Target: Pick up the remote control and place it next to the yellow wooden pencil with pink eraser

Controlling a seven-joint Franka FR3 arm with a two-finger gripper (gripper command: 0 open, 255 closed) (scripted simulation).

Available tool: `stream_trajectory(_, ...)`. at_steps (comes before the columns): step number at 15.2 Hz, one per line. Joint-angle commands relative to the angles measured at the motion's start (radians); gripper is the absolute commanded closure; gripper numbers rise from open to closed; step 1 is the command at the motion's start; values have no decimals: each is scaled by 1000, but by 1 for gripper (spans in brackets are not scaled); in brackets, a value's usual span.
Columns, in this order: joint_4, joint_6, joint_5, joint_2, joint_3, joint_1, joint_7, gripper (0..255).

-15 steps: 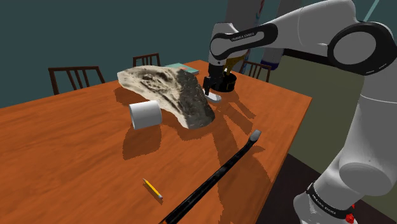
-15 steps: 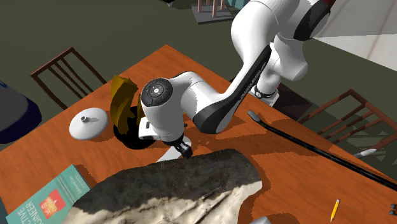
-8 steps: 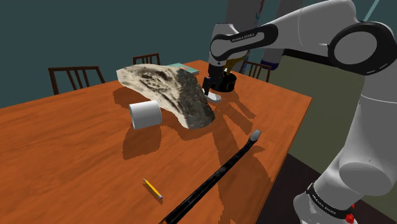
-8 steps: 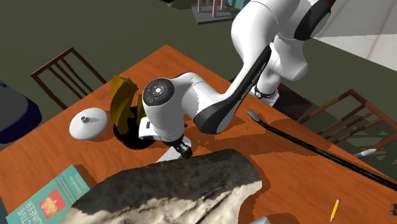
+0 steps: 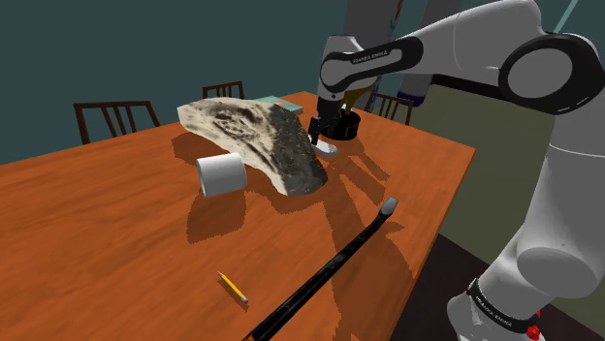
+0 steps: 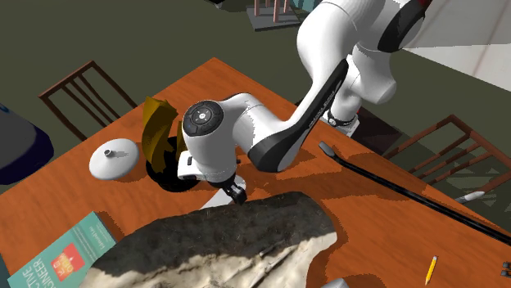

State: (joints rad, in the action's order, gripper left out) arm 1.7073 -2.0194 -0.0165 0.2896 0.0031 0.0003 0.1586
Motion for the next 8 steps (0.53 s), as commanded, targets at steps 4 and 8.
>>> stream_trajectory(4,12,-3,2,18,-1,0,-3,255)
stream_trajectory(8,0,19,3,7,0,4,-9,255)
